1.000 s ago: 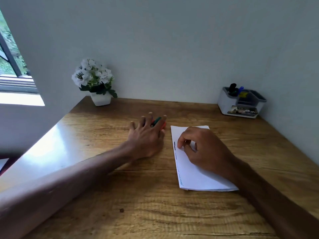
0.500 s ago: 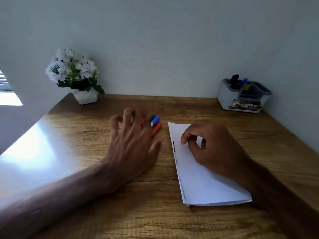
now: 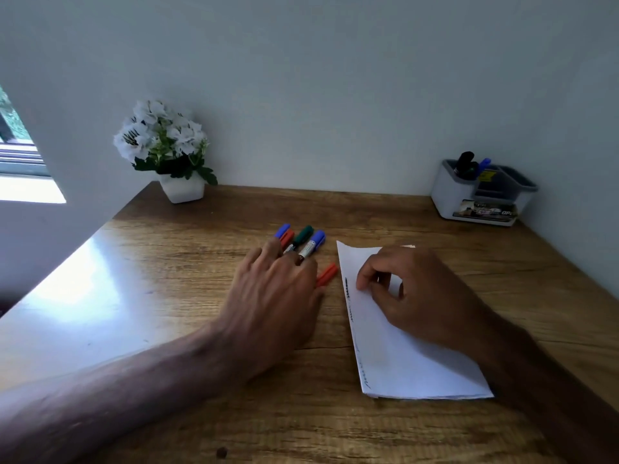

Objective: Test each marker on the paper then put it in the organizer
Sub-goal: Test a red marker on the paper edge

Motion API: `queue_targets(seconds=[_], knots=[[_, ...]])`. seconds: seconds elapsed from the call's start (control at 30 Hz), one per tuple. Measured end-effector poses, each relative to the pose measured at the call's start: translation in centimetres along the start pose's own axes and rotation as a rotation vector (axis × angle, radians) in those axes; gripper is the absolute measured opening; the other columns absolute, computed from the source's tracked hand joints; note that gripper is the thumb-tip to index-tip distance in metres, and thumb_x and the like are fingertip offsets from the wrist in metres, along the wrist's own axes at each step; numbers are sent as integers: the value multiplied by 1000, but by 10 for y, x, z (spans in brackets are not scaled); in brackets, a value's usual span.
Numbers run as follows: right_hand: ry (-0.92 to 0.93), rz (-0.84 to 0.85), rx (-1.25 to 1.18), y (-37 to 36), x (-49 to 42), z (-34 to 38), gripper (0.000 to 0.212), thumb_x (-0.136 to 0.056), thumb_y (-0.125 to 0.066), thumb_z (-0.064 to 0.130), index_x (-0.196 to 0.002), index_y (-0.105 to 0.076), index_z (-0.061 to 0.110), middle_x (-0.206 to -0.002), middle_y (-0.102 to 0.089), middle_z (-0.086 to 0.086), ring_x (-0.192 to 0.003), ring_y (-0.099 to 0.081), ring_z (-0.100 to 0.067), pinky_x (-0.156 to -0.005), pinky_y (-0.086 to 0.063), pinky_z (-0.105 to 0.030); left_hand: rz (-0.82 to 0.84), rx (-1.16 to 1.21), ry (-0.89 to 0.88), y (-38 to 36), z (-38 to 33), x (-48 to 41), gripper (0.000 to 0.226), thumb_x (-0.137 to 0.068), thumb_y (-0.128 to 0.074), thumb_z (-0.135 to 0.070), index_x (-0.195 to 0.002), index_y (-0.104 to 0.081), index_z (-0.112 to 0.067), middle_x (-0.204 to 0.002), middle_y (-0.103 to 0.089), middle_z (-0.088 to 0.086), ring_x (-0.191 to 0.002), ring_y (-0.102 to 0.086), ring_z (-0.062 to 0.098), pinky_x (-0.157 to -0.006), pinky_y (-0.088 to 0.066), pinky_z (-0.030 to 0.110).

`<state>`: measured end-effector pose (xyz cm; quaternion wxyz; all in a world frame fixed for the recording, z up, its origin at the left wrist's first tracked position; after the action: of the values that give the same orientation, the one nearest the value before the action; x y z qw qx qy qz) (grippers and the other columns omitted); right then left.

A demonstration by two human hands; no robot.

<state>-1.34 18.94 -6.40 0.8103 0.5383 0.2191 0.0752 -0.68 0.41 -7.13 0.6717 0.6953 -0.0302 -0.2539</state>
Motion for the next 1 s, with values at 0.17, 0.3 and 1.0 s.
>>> queue_targets(seconds=[0.17, 0.3, 1.0], knots=[[-65, 49, 27, 9, 1, -5, 20, -87, -68, 10, -90, -77, 28, -91, -69, 18, -83, -61, 0, -77, -51, -19, 17, 430, 71, 4, 0, 2, 22, -97, -58, -52, -105, -67, -33, -84, -68, -16, -80, -61, -6, -69, -51, 16], [-90, 61, 97, 14, 3, -13, 17, -87, -70, 11, -92, -78, 26, -96, -72, 12, -83, -63, -2, -75, -55, -21, 86, 858, 142, 2, -3, 2, 14, -97, -63, -42, -100, -70, -31, -79, -69, -13, -71, -64, -6, -56, -51, 16], [-361, -262, -1331, 24, 2, -6, 23, -103, -52, 23, -106, -71, 10, -67, -48, 1, -54, -45, -9, -46, -43, -21, -103, 990, -51, 7, -18, 15, 23, -97, -66, -25, -119, -68, -27, -113, -70, -21, -101, -67, -3, -77, -61, 22]])
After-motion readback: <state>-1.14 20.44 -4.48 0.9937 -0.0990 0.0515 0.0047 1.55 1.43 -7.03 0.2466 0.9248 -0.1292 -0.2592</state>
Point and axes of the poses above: each hand's wrist, its own x-axis away from the middle knuckle, its own y-axis out of the back of the hand, z = x × y, the point moved 4 cm from there along -x, towards the middle knuckle
